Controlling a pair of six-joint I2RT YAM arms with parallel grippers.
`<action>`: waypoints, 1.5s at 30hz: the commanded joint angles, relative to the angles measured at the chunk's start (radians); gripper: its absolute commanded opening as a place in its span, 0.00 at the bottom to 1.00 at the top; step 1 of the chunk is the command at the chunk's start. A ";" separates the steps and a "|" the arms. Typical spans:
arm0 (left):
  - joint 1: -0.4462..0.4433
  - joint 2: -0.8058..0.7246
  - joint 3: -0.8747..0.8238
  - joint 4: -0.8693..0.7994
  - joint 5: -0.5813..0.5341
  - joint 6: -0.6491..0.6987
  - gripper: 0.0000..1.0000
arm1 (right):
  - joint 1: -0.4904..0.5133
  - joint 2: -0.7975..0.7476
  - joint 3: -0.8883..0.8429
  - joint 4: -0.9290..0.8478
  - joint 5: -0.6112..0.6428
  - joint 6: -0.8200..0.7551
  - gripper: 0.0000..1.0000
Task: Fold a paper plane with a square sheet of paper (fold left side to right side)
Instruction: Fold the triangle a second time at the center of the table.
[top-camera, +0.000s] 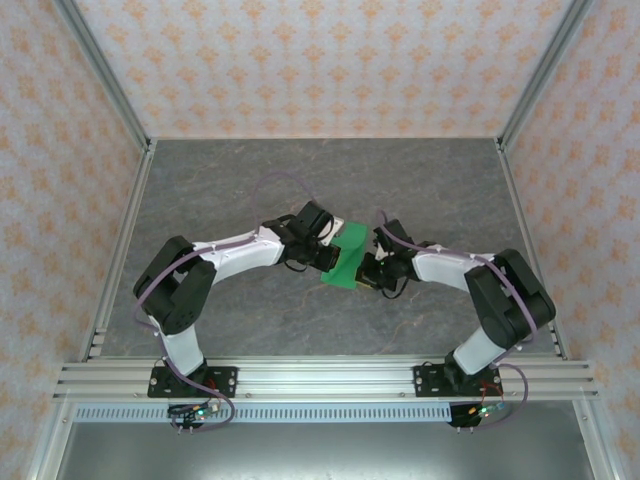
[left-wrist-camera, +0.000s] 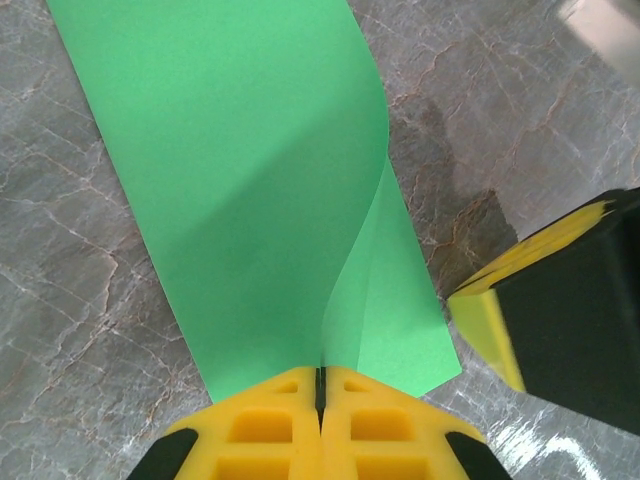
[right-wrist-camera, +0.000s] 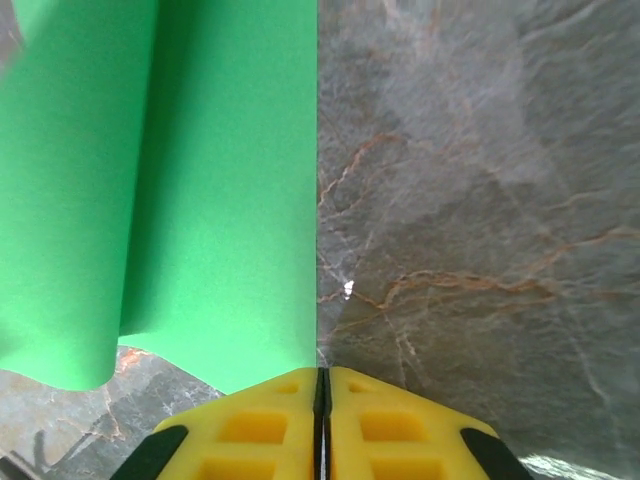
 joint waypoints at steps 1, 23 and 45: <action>0.011 -0.004 0.017 -0.023 0.017 0.013 0.00 | -0.038 -0.089 0.012 0.015 0.041 -0.026 0.19; 0.009 -0.081 -0.056 0.054 0.129 -0.001 0.00 | -0.220 0.087 0.003 0.581 -0.193 0.319 0.64; -0.024 -0.083 -0.030 0.014 0.156 0.027 0.00 | -0.142 0.216 0.210 0.299 -0.202 0.088 0.13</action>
